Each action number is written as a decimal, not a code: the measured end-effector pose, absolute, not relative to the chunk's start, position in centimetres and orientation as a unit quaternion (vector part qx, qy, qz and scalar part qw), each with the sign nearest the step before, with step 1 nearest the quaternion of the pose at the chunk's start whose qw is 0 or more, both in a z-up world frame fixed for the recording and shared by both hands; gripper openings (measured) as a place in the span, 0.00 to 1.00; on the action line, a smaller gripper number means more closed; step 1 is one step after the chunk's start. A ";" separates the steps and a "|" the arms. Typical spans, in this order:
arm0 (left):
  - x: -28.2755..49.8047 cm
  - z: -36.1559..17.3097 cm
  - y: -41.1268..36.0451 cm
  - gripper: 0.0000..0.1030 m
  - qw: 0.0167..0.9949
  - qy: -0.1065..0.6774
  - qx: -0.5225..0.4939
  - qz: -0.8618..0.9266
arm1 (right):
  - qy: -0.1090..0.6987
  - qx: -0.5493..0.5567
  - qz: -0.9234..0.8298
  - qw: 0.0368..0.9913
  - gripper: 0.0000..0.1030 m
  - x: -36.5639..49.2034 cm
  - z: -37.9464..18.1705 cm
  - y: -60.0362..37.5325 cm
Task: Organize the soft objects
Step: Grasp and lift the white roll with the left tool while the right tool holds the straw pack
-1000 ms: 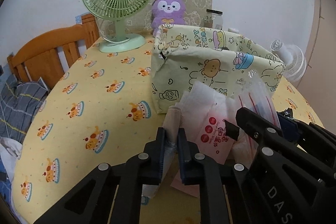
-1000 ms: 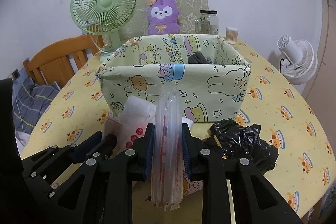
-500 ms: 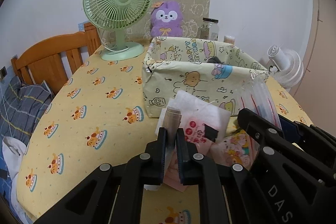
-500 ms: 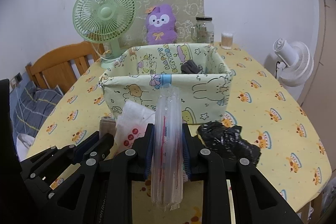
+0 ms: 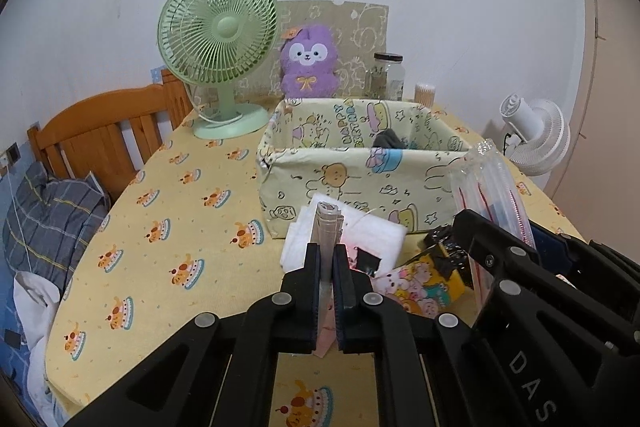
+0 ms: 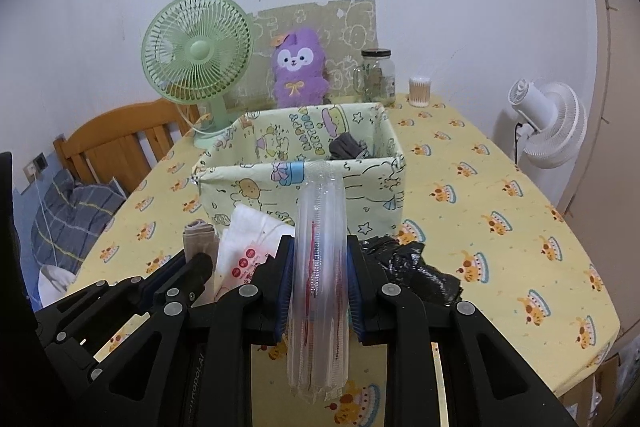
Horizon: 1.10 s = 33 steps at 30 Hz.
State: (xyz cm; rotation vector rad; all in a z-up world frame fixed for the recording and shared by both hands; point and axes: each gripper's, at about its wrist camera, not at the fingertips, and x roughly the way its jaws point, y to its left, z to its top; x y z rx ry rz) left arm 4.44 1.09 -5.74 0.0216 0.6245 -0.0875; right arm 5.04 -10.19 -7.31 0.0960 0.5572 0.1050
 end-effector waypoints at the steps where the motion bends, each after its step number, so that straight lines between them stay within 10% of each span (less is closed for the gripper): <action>1: 4.3 -5.5 1.0 0.03 0.951 0.305 0.011 -0.043 | 0.273 0.048 0.052 0.959 0.27 4.9 -7.1 -10.3; 33: 1.0 1.9 -0.7 0.03 0.969 0.243 0.014 -0.039 | 0.210 0.041 0.063 0.975 0.27 0.9 0.4 -12.0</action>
